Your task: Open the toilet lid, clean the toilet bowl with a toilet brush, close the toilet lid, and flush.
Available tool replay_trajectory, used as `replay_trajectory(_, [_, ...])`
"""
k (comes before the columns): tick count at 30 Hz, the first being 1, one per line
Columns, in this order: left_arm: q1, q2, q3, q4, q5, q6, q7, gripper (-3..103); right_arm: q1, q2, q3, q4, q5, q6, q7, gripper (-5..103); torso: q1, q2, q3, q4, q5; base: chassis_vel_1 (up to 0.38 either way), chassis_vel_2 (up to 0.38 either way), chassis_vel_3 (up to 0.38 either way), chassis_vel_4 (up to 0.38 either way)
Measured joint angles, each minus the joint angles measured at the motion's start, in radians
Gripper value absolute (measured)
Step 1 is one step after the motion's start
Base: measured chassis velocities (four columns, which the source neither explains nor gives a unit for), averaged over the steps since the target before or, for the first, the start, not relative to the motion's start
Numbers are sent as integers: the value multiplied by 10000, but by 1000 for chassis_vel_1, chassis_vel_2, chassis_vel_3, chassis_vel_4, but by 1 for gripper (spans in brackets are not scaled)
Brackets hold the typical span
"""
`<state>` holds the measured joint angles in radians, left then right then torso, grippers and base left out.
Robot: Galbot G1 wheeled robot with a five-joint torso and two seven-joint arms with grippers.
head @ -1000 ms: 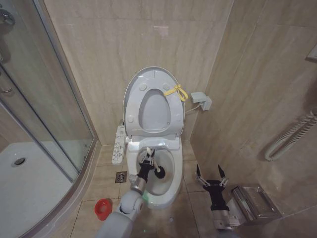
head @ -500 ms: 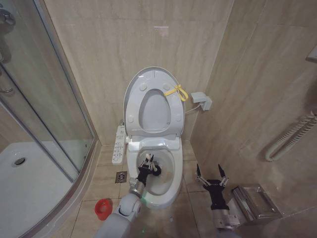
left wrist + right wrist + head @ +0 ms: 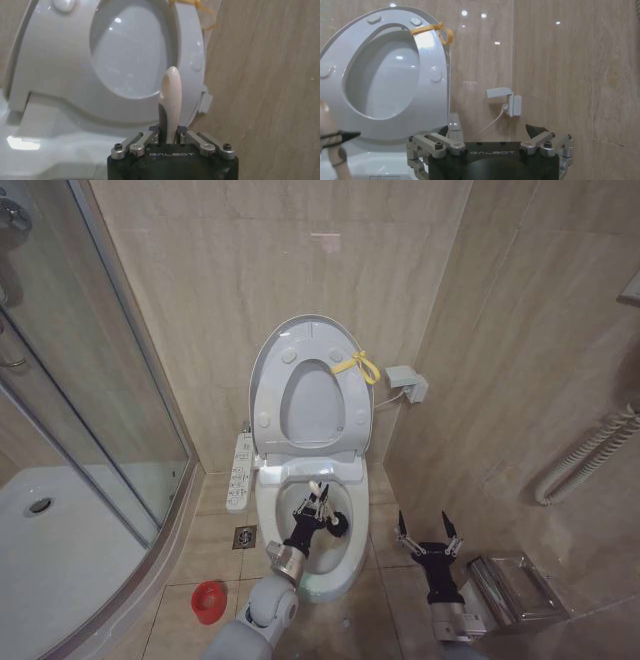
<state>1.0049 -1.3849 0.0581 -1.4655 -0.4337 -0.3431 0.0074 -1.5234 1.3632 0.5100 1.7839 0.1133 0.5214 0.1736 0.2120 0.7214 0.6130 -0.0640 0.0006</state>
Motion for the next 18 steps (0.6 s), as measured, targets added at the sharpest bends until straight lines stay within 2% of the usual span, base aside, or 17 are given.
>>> replay_trajectory(2, [-3,-18,-9,160,22,-6,0,19,4,9,-7,-8,0,0,0,100,0,0,0,1,0,0,0,0,0])
replay_trajectory(5, [-175,-161,-106,1247,198,-106,-12,19,70,91,-64,-75,-4,0,-4,100,0,0,0,0,0,0,0,0,0])
replay_trajectory(10, [-370,-210,-167,1744,239,-147,-3,19,110,185,-101,-120,-55,-3,-9,100,-1,0,0,-1,0,0,0,0,0])
replay_trajectory(13, [-435,-127,-169,1787,249,-136,0,19,114,242,-108,-127,-89,-8,-12,100,-1,0,0,-3,-2,0,0,0,0])
replay_trajectory(18, [-322,110,-164,956,-162,-85,70,19,85,332,-90,-130,-158,-13,-14,100,1,-3,3,-3,-3,0,0,0,0])
